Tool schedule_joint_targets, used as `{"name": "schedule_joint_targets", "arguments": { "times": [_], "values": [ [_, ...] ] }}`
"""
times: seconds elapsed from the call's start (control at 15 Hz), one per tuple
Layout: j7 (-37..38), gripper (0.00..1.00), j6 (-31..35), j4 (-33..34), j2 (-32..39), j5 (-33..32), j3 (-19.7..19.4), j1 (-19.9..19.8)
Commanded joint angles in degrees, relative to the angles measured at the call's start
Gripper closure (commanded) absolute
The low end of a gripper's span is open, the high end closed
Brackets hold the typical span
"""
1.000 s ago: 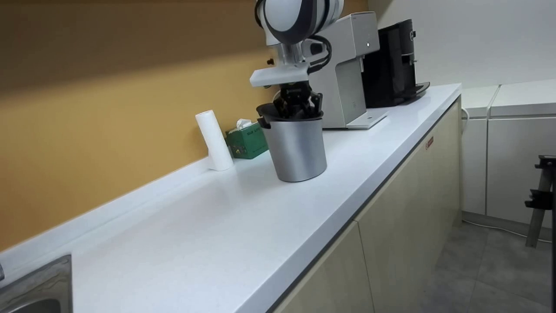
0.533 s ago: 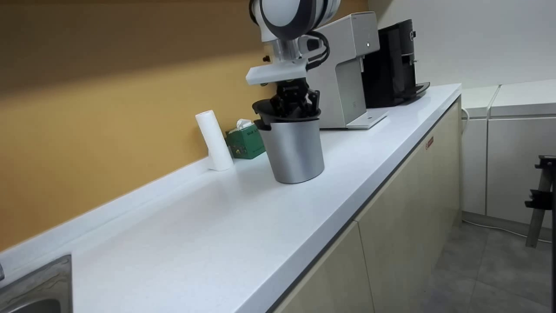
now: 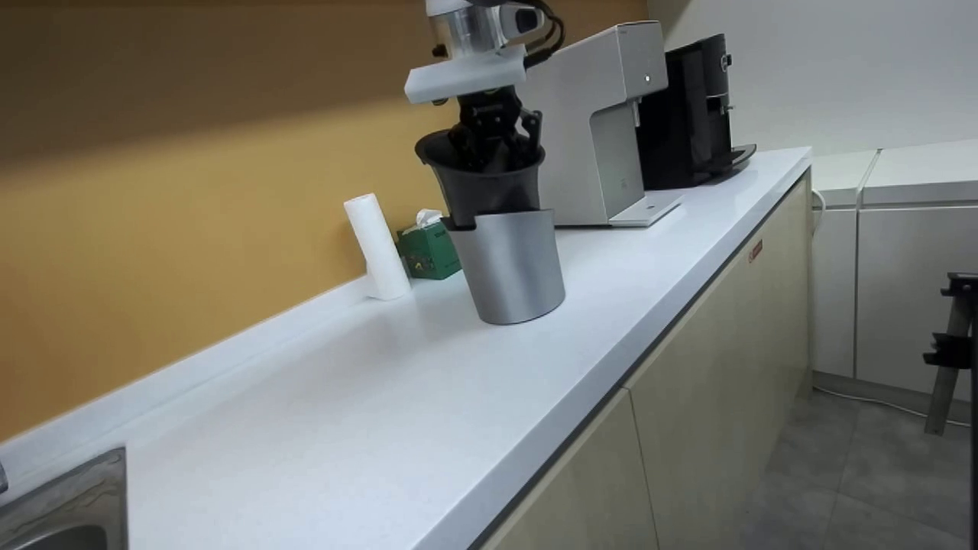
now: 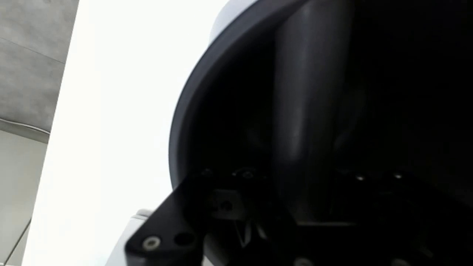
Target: Remove the black bin from the silver bin
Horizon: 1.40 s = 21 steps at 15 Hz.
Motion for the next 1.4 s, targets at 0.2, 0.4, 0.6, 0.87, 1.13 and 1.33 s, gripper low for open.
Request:
{"name": "schedule_joint_targets", "arguments": {
  "times": [0.2, 0.4, 0.6, 0.87, 1.13, 1.33],
  "values": [
    [-0.30, 0.97, -9.67, 7.04, -2.31, -1.72, 2.95, -0.11],
    [-0.47, 0.97, -13.29, 11.01, -2.46, -2.98, 3.94, 0.06],
    [-2.55, 0.97, -17.72, 15.41, -2.75, -2.42, 5.02, 0.26],
    [-7.37, 0.97, -23.84, 20.65, -2.63, -0.01, 6.76, 0.73],
    [-13.04, 0.97, -30.27, 23.33, -1.54, 3.45, 8.93, 2.01],
    [-15.28, 0.97, -31.80, 22.67, -0.90, 4.80, 10.18, 3.13]
  ]
}}
